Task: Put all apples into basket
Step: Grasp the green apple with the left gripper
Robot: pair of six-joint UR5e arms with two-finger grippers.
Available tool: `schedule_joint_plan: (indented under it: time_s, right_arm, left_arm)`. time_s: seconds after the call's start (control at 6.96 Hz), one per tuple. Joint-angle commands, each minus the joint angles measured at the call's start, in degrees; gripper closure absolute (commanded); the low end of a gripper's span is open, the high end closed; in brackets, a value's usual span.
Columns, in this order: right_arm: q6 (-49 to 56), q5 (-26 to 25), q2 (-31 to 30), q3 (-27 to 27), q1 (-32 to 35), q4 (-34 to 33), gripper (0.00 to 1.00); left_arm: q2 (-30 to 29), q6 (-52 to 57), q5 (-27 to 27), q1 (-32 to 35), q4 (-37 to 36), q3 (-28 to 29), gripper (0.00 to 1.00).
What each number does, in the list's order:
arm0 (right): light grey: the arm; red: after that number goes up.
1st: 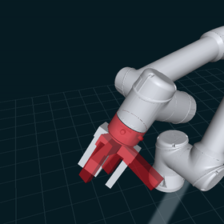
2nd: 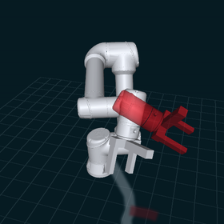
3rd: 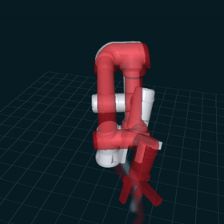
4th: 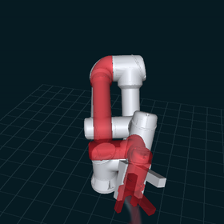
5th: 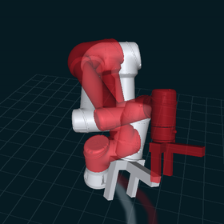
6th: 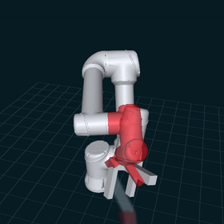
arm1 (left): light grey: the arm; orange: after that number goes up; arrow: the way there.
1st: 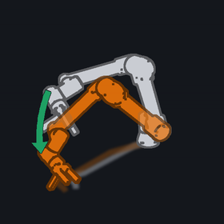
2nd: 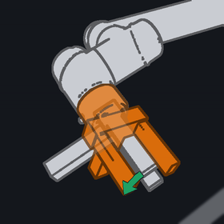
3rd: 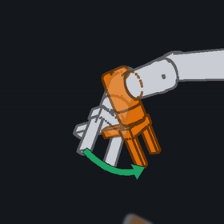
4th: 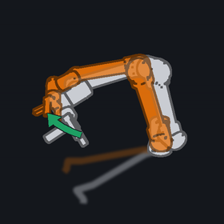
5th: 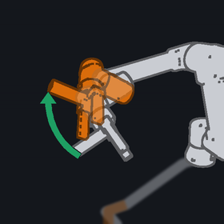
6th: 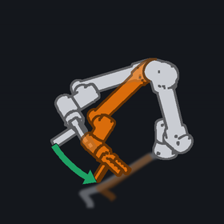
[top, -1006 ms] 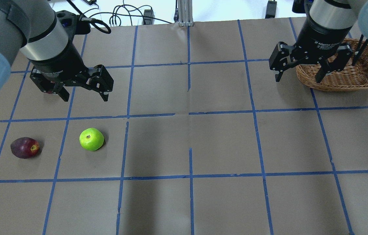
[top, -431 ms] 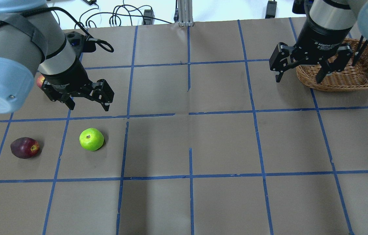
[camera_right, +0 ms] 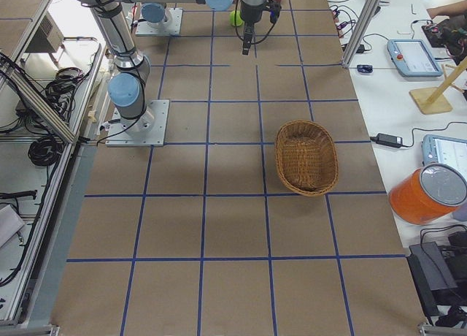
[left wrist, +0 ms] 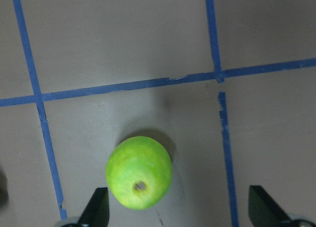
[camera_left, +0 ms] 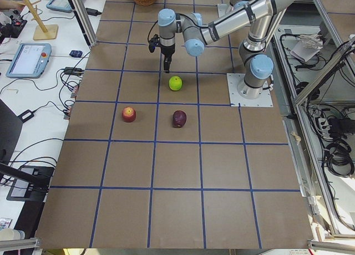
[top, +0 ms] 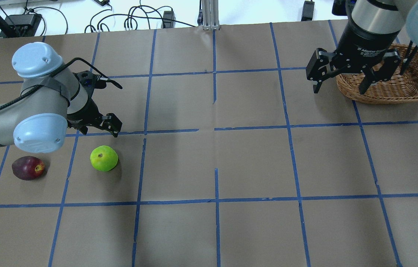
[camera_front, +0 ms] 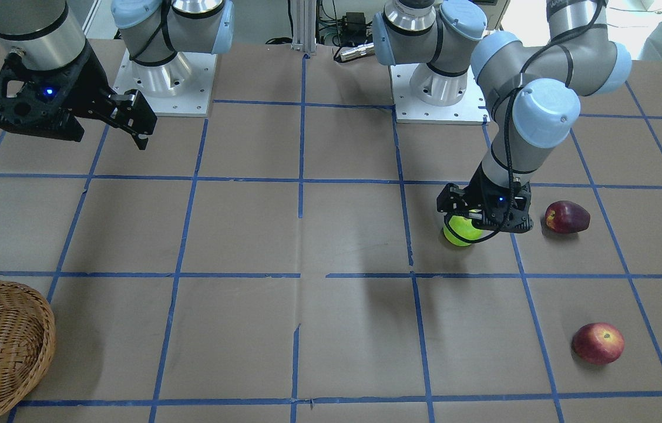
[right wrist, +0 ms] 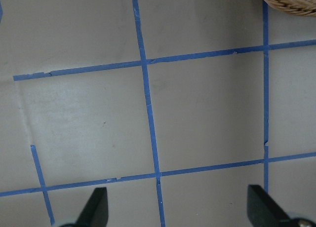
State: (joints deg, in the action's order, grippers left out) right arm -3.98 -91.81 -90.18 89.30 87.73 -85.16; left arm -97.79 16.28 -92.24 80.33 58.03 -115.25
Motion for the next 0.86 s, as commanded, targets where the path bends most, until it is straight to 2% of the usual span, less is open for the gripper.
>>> schedule_joint_plan:
  time_s: [0.0, 0.43, 0.58, 0.72]
  right_arm:
    - [-0.33, 0.49, -0.17, -0.09, -0.01, -0.53, 0.0]
    - [-0.68, 0.58, -0.08, 0.0, 0.08, -0.28, 0.0]
    - [-0.68, 0.58, 0.01, 0.0, -0.01, -0.45, 0.0]
    - [-0.68, 0.5, 0.01, 0.0, -0.01, -0.45, 0.0]
  left_arm:
    - [-6.16, 0.77, -0.22, -1.84, -3.18, -2.33, 0.0]
    - [-8.64, 0.77, -3.38, -1.84, -2.4, -4.45, 0.0]
    - [-8.21, 0.16, -3.38, -1.93, -1.61, -4.8, 0.21]
    - [-7.85, -1.24, -3.21, -1.76, -1.16, -4.72, 0.56]
